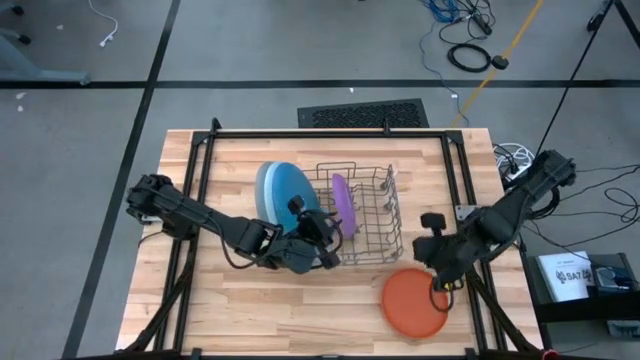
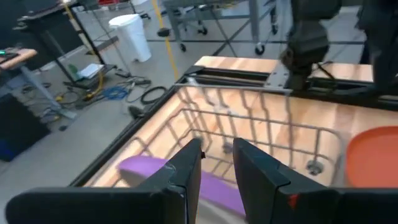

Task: Sort dishes
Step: Put the orange plate into the dish rack

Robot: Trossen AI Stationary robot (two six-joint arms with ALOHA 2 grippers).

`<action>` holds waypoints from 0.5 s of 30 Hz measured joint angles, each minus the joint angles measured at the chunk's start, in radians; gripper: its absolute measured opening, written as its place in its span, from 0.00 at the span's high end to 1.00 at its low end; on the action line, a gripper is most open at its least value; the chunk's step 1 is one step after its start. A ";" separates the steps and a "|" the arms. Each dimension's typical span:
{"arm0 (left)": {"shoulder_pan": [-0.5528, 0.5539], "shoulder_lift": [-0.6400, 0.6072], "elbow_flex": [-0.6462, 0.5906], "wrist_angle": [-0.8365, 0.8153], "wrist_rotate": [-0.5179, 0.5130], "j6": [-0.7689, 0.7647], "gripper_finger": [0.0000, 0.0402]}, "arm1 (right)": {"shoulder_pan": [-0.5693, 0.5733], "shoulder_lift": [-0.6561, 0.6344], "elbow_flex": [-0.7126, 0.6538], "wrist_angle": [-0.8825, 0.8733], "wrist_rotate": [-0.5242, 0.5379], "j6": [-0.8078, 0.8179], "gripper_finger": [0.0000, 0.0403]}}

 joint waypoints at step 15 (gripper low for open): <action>-0.057 0.120 0.000 0.148 0.162 -0.010 0.76 | 0.008 0.261 -0.163 0.091 -0.091 0.156 0.89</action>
